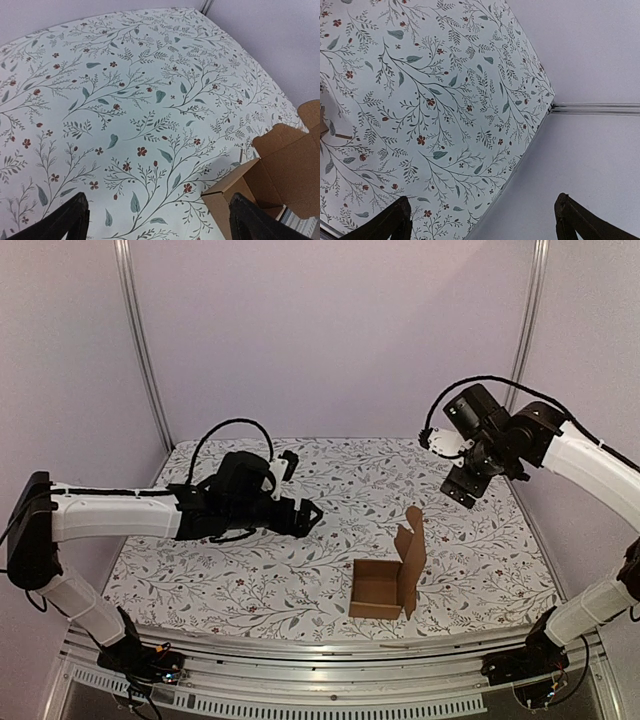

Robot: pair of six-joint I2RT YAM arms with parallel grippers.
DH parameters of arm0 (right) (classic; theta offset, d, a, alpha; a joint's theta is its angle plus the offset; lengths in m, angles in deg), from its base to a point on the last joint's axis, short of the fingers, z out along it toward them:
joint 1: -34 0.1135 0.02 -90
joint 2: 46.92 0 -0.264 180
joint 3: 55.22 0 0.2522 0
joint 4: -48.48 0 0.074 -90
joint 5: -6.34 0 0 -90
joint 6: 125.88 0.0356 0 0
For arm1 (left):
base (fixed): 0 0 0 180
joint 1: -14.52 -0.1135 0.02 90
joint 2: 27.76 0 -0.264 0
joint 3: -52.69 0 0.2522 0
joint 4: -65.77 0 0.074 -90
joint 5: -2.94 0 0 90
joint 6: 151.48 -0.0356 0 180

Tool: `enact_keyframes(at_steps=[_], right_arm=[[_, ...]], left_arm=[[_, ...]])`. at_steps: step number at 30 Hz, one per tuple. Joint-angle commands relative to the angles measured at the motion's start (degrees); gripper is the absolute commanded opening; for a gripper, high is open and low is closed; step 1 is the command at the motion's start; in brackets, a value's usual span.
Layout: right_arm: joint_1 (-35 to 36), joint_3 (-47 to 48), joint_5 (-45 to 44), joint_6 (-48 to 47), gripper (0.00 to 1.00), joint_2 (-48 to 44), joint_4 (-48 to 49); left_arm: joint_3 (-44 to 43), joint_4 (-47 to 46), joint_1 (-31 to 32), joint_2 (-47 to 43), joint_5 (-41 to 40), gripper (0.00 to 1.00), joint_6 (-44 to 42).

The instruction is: Fold the paper box

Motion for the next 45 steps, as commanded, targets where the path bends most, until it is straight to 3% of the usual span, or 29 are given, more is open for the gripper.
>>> enact_keyframes(at_steps=[1, 8, 16, 25, 31, 41, 45], right_arm=[[-2.12, 8.60, 25.77, 4.34, 0.99, -6.68, -7.39], [-2.34, 18.56, 51.00, 11.64, 0.92, 4.72, -26.45], [-2.38, 12.71, 58.32, 16.87, 0.90, 6.73, -26.67], [-1.62, 12.23, 58.45, 18.88, 0.74, 11.80, -24.89], [3.33, 12.51, 50.25, 16.81, 0.70, 13.52, -23.26], [10.67, 19.93, 42.27, 11.62, 0.24, 20.13, -22.56], [12.00, 25.39, 39.87, 9.89, 0.16, 24.16, -22.57]], left_arm=[[-3.29, -4.79, 1.35, -0.74, 4.74, 0.93, -4.94], [-5.83, 2.98, 1.68, -0.61, 1.51, 0.86, -4.09], [-3.33, 3.78, 2.01, -3.81, -2.55, 0.85, 0.23], [-0.97, 6.47, 2.82, -7.33, -2.98, 0.80, 0.73], [3.95, 6.41, 2.82, -12.79, -5.22, 0.80, 1.52], [9.67, 5.21, 2.87, -17.36, -4.17, 0.79, 0.53], [15.48, -2.31, 2.98, -20.11, 2.07, 0.77, -1.13]])
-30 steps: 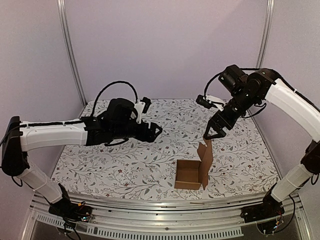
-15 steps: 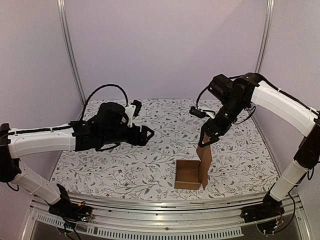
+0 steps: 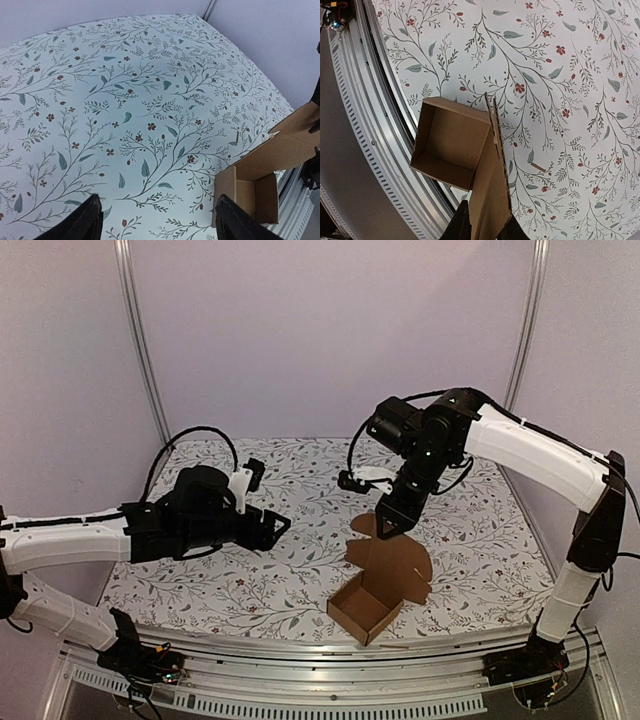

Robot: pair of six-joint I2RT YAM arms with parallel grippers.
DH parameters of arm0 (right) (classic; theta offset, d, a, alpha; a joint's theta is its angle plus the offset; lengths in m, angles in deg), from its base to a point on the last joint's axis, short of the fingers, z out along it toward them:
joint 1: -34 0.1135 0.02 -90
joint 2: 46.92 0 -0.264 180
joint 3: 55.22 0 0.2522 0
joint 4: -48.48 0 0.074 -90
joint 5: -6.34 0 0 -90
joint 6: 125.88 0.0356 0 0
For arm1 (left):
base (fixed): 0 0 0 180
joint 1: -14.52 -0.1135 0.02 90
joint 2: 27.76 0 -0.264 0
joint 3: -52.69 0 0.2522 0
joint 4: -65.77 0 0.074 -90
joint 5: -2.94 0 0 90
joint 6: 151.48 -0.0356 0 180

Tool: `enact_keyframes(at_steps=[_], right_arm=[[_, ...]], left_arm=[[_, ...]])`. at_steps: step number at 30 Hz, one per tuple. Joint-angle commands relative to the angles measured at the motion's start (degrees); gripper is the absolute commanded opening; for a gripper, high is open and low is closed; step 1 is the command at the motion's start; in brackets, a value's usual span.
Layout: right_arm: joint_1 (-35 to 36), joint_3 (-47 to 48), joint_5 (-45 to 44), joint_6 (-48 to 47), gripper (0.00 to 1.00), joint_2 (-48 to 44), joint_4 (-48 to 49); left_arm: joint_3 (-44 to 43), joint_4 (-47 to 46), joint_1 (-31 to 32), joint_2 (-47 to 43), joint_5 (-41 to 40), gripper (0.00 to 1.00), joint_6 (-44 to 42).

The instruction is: Fold the paper box

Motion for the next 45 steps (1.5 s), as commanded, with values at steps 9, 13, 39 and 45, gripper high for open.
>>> enact_keyframes(at_steps=[9, 13, 39, 45], right_arm=[[1.69, 21.40, -13.89, -8.29, 0.01, 14.54, -4.54], [1.68, 27.94, -14.58, -11.99, 0.00, 19.51, -1.91], [-24.21, -21.13, -3.18, -11.36, 0.37, -15.14, 31.96], [-26.95, -25.58, 1.53, -11.67, 0.32, -11.30, 34.23]], left_arm=[[16.98, -22.72, 1.27, -5.79, 10.63, 0.79, -1.41], [17.60, -27.18, 1.27, -2.75, 7.31, 0.81, -2.63], [-15.27, -8.39, -3.38, 25.44, 11.99, 0.64, -16.56], [-15.76, -5.62, -3.21, 26.04, 12.81, 0.60, -16.40]])
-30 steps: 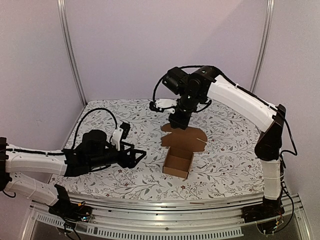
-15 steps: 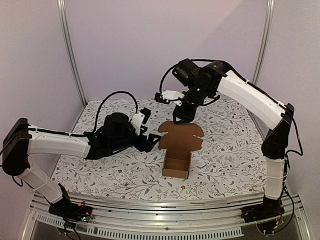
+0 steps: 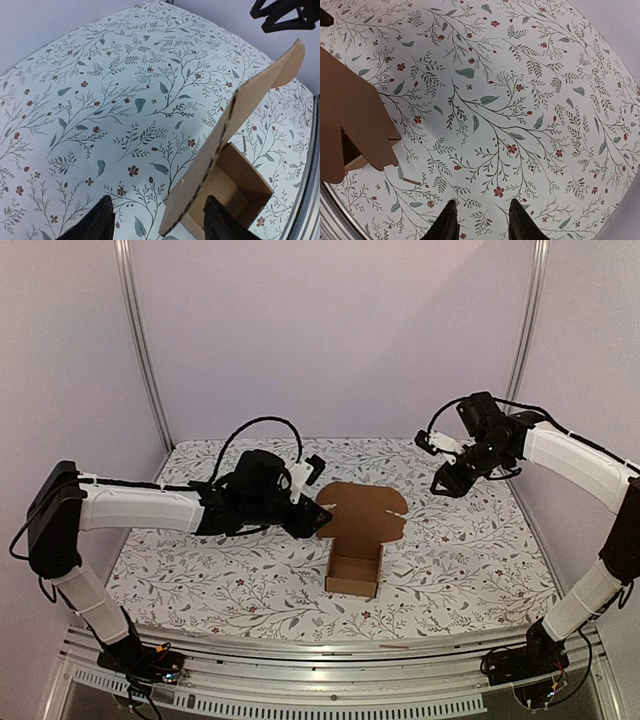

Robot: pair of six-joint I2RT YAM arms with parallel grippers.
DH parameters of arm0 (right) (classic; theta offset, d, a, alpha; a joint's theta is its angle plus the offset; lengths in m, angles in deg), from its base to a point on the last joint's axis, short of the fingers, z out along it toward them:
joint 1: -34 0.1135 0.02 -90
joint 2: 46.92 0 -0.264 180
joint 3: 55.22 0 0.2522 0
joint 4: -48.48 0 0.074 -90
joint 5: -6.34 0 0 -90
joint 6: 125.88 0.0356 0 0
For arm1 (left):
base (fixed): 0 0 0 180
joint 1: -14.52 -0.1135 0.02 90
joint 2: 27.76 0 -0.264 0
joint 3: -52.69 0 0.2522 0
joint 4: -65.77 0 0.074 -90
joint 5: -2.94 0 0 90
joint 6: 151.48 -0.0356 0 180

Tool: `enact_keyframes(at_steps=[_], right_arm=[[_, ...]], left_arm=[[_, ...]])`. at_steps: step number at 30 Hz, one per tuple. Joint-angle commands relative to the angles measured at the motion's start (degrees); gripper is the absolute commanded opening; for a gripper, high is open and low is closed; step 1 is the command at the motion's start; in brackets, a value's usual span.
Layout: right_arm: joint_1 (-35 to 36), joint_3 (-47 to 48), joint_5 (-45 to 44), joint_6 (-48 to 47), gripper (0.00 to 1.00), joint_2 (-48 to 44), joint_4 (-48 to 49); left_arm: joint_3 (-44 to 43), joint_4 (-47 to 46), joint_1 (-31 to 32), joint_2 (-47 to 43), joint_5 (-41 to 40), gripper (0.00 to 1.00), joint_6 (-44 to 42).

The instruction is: Fold the paper box

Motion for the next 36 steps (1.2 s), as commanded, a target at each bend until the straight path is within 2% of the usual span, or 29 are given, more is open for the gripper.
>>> enact_keyframes(at_steps=[1, 5, 11, 18, 25, 31, 35, 36], right_arm=[[-0.56, -1.72, 5.31, -0.02, 0.32, 3.86, 6.17], [-0.50, -2.48, 9.59, 1.34, 0.29, 7.24, 7.46], [1.18, -3.85, 12.79, 2.91, 0.22, 8.73, 7.38], [5.41, -6.16, 18.26, 2.25, 0.18, 8.39, 2.92], [6.34, -6.17, 22.27, 5.89, 0.17, 8.97, 1.63], [6.22, -5.89, 23.45, 9.18, 0.22, 10.39, -0.53], [4.22, -5.02, 25.73, 1.46, 0.27, 8.82, -5.60], [3.36, -5.32, 27.51, -3.99, 0.29, 8.10, -6.98]], left_arm=[[-0.85, 4.34, -0.28, 0.97, 2.06, 0.59, -0.13], [-1.64, 4.34, -0.06, 2.12, 3.64, 0.47, 0.45], [-4.70, 6.68, 1.08, 4.68, 4.86, 0.24, 2.24], [-6.65, 7.33, 2.89, 5.81, 2.72, 0.09, 4.48], [-9.85, 6.88, 4.26, 8.77, 0.89, 0.00, 6.98], [-11.21, 5.58, 5.14, 11.00, -0.90, 0.00, 8.48], [-10.77, 5.56, 5.04, 10.18, -1.22, 0.00, 3.93], [-10.67, 5.55, 4.89, 10.07, -1.31, 0.00, 2.19]])
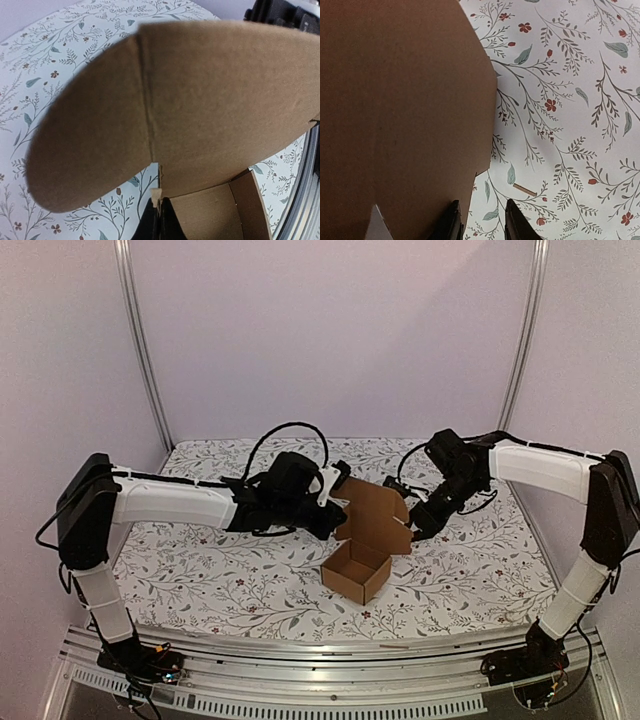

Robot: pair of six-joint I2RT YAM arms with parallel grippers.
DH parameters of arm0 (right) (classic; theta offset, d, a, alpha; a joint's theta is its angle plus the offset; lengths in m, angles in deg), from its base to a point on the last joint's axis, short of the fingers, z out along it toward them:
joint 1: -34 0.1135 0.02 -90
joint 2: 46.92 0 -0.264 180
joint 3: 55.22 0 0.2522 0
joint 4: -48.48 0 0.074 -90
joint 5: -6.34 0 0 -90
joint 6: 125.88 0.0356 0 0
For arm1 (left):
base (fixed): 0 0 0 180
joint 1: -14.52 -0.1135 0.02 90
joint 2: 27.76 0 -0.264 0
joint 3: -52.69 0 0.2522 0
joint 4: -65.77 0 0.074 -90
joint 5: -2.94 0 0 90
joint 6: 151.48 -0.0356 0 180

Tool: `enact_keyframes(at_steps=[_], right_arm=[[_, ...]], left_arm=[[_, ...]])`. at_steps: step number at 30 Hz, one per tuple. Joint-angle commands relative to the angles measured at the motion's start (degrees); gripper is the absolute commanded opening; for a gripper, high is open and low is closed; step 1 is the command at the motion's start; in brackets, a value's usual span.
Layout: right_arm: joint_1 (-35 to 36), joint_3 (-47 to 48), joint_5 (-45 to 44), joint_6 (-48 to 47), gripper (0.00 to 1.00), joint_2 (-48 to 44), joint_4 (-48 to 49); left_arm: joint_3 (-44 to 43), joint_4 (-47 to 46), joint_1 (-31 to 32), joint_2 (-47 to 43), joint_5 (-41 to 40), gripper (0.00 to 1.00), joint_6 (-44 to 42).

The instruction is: Fold the paper box

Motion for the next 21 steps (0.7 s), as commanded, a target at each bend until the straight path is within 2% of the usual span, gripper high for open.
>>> enact_keyframes(at_steps=[1, 3, 6, 11, 17, 21], right_arm=[[-2.92, 0.15, 5.73, -13.18, 0.31, -2.62, -6.74], [-3.14, -1.27, 5.60, -21.81, 0.35, -5.08, -6.76], [-3.04, -1.72, 7.70, -26.94, 0.38, -6.94, -4.76], [-0.56, 0.01, 9.24, -25.83, 0.44, -5.46, -1.05], [1.94, -1.79, 8.57, -23.66, 0.53, -4.70, 2.13], [2.22, -2.34, 3.10, -19.17, 0.52, -5.55, 2.45]], left_arm=[[-0.38, 0.30, 0.42, 0.20, -0.86, 0.00, -6.16], [-0.47, -2.15, -0.63, 0.31, 1.66, 0.00, -8.88], [-0.93, -3.47, -2.03, 0.68, 5.20, 0.00, -10.96], [-1.96, -4.96, -2.86, 1.36, 8.10, 0.00, -10.34], [-0.34, -6.47, -2.42, 0.95, 7.81, 0.00, -7.75], [0.87, -6.33, -2.13, 0.36, 5.25, 0.00, -6.37]])
